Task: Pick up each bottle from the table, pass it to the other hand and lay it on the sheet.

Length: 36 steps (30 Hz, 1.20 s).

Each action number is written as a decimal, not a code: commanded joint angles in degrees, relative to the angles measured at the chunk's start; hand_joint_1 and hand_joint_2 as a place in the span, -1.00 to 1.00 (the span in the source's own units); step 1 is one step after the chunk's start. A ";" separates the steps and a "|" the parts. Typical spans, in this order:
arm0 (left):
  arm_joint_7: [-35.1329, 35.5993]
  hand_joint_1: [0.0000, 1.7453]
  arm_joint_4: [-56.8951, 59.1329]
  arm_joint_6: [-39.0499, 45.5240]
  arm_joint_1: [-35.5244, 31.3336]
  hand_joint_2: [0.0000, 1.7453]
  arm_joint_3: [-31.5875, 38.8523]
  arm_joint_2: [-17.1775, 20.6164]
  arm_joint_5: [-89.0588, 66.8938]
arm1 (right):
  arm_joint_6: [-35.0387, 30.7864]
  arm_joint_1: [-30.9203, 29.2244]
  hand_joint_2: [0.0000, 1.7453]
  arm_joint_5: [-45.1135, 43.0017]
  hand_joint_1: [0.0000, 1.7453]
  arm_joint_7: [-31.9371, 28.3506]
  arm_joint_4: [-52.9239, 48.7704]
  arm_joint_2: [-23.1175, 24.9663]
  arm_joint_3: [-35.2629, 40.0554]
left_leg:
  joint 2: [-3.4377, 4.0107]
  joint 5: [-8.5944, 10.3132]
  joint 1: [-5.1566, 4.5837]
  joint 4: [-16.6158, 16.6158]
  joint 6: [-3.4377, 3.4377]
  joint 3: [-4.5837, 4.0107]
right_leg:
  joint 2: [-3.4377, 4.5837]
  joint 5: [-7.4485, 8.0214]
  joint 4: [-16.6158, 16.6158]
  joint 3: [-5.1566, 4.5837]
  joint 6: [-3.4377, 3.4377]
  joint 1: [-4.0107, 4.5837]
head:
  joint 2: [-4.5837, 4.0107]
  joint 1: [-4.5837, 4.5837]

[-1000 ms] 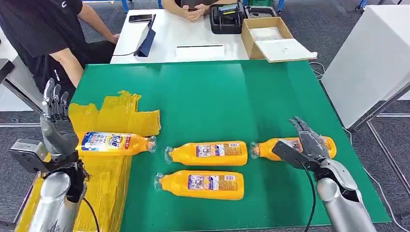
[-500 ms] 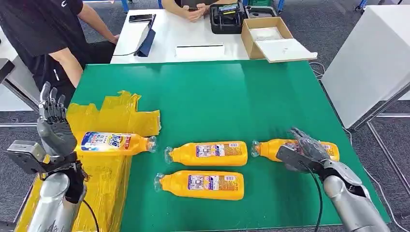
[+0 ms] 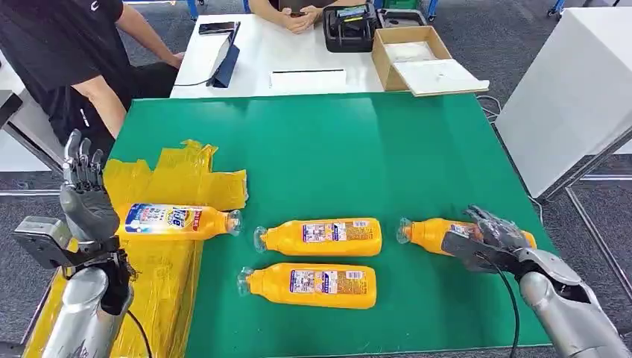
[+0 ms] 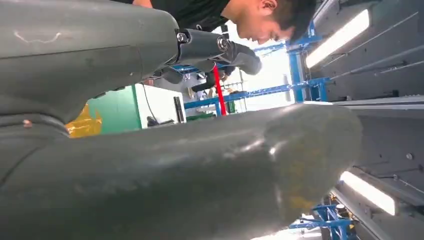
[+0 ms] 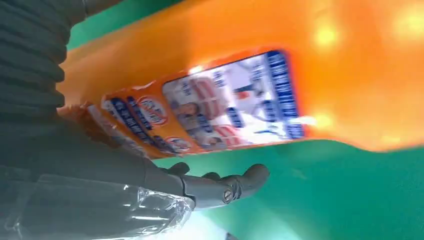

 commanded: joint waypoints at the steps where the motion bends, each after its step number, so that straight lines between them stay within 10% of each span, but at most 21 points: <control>1: 0.00 -1.00 4.42 -0.10 -1.33 -1.00 -1.56 -0.25 -0.02 | -0.19 0.99 1.00 -0.08 -1.00 1.83 -0.36 -2.77 0.00 | -0.10 -0.08 -0.01 0.00 -0.17 0.24 | -0.28 -0.13 0.00 0.28 -0.03 0.01 | 0.00 -0.02; 11: -0.46 -1.00 2.86 0.28 0.82 -1.00 0.34 -1.68 0.40 | 1.28 -0.69 1.00 1.30 -1.00 0.55 3.19 -2.27 1.79 | 0.05 -0.08 0.00 -0.04 -0.11 0.23 | -0.08 -0.06 -0.05 0.23 -0.02 0.01 | 0.00 0.00; 12: -0.47 -1.00 3.07 0.29 0.62 -1.00 0.34 -1.72 0.31 | 1.54 -1.45 1.00 1.21 0.82 -0.35 4.58 -1.94 2.53 | 0.08 -0.13 -0.01 -0.03 -0.16 0.31 | -0.11 -0.09 -0.04 0.32 -0.03 0.01 | 0.00 0.00; 13: -0.47 -1.00 3.17 0.30 0.45 -1.00 0.32 -1.74 0.27 | 1.60 -2.03 1.00 1.37 1.00 -0.61 5.39 -1.52 3.02 | 0.04 -0.06 0.01 -0.04 -0.10 0.18 | -0.08 -0.04 -0.05 0.19 -0.02 0.02 | 0.00 0.00; 36: 1.62 -1.00 2.63 -2.74 1.78 -1.00 0.81 -0.59 1.34 | 0.36 0.75 1.00 -2.04 1.00 0.08 -2.10 -0.33 0.62 | 0.11 -0.07 0.04 -0.04 -0.12 0.27 | 0.00 -0.03 -0.04 0.25 -0.03 0.06 | 0.00 0.00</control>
